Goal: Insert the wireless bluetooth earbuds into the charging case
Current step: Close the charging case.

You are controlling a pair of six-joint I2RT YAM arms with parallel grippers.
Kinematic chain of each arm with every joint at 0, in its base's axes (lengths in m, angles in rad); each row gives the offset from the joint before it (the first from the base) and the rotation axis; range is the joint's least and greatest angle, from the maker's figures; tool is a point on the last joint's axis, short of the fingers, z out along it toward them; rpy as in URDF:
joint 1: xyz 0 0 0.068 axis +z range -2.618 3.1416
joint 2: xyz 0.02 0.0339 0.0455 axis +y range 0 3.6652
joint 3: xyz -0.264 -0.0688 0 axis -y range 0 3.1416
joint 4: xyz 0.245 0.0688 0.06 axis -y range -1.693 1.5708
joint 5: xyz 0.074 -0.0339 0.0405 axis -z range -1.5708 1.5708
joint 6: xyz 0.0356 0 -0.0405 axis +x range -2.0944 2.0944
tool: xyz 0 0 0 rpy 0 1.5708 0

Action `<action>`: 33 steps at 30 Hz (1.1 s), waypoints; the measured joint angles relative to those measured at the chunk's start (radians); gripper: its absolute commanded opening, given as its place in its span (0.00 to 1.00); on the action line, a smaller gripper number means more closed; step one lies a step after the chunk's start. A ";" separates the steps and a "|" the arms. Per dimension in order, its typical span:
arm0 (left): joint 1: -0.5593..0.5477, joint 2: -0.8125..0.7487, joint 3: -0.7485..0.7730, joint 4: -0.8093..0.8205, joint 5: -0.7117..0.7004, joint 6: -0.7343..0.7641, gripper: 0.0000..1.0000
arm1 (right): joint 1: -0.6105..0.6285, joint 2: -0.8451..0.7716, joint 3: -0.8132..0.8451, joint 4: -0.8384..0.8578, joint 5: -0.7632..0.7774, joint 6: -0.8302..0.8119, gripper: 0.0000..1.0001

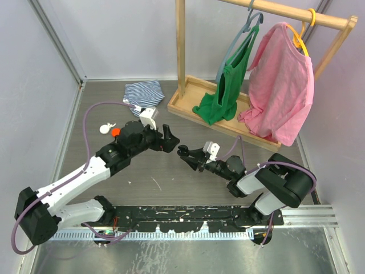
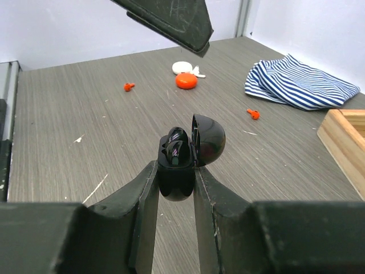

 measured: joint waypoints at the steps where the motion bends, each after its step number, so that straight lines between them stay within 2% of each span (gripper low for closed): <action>1: 0.021 0.000 -0.004 0.001 0.045 -0.030 0.94 | 0.000 0.000 0.001 0.000 -0.010 0.004 0.01; 7: 0.098 0.030 -0.017 0.032 0.255 -0.178 0.94 | 0.000 -0.017 0.002 0.005 -0.039 0.032 0.01; 13: 0.109 0.093 -0.032 0.092 0.396 -0.264 0.88 | 0.000 -0.031 0.006 0.008 -0.071 0.065 0.01; 28: 0.109 0.153 -0.081 0.299 0.591 -0.376 0.67 | 0.000 -0.032 0.021 0.011 -0.103 0.118 0.01; 33: 0.113 0.142 -0.105 0.339 0.603 -0.380 0.66 | -0.003 -0.032 0.023 0.014 -0.110 0.136 0.01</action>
